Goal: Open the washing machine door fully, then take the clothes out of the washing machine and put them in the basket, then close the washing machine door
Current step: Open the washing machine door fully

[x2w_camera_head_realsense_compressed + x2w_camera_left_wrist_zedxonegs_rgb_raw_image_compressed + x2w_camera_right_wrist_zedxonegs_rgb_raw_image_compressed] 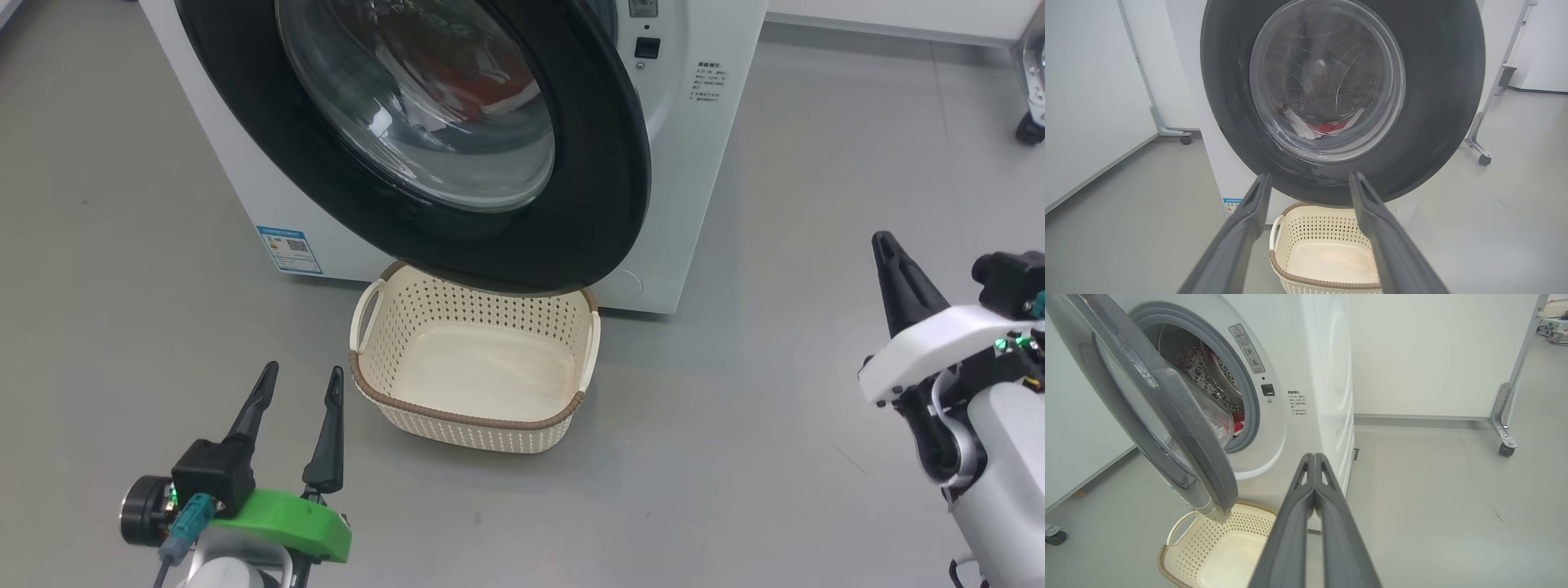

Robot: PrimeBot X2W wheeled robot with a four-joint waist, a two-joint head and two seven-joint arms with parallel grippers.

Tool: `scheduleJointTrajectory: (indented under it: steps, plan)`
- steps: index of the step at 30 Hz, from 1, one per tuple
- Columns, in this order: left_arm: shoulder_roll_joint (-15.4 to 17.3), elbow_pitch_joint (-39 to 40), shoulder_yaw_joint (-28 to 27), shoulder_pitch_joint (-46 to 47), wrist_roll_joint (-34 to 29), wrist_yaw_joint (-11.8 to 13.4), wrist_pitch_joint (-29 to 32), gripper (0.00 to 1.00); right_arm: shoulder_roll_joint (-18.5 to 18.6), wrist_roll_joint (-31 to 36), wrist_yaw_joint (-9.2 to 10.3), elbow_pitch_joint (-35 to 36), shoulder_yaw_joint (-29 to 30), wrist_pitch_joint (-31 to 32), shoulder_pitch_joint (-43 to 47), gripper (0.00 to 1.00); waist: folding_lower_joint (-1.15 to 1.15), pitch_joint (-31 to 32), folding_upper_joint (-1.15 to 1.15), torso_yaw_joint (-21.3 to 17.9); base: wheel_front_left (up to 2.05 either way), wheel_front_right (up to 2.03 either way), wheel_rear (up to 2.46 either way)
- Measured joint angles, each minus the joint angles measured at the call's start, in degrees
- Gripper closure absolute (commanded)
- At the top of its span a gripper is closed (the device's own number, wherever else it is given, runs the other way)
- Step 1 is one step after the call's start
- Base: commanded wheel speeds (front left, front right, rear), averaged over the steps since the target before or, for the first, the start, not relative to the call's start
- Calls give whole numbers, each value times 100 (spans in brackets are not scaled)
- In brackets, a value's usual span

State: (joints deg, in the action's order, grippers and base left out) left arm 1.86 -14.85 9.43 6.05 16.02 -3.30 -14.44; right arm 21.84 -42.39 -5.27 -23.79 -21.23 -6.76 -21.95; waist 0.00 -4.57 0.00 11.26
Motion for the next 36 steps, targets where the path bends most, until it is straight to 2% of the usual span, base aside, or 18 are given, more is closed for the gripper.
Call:
scheduleJointTrajectory:
  steps: [6, 7, 8, 9, 18, 36]
  plan:
    - [2, 27, -64, -56, -48, 0, 0, 0, -65, 176, 360, 263, 100, -555, 528, 100, 0, 50, 0, -26, 0, 0, 0]
    - [2, 36, -77, -70, -48, 0, 0, 0, -66, 202, 443, 304, 127, -635, 602, 61, 0, 57, 0, -30, 0, 0, 0]
    - [3, 41, -89, -87, -48, 0, 0, 0, -65, 255, 495, 346, 151, -677, 671, 3, 0, 62, 0, -35, 0, 0, 0]
    - [2, 44, -96, -100, -48, 0, 0, 0, -78, 261, 523, 376, 177, -668, 742, 0, 0, 67, 0, -38, 0, 0, 0]
    - [3, 64, -118, -166, -48, -1, 0, 0, -215, 407, 794, 756, 170, -669, 1233, 0, 0, 71, 0, -76, 0, 0, 0]
    - [4, 107, -118, -197, -51, -3, 0, 0, -277, 527, 999, 1336, 298, -719, 1702, 0, 0, 56, 0, -100, 0, 0, 0]
